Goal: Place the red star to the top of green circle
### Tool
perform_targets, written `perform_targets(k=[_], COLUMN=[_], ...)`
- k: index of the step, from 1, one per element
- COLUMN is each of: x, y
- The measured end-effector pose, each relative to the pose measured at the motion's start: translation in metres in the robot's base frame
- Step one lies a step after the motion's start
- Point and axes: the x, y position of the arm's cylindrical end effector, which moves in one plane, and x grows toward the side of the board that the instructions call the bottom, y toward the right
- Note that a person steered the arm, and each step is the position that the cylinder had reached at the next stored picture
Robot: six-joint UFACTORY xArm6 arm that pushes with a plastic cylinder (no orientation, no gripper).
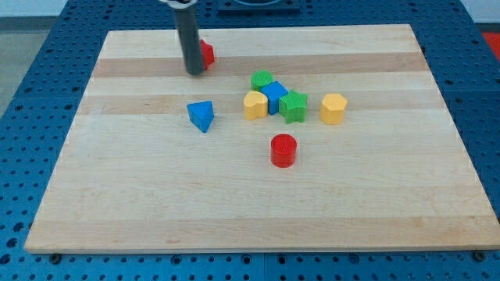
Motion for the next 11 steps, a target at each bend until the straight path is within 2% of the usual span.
perform_targets(k=[1,3,5,6,8,9,11], x=[-0.003,-0.032,-0.061,-0.059,-0.008,-0.005,-0.053], y=[-0.03,0.007,-0.006,0.024,0.025,0.028,0.052])
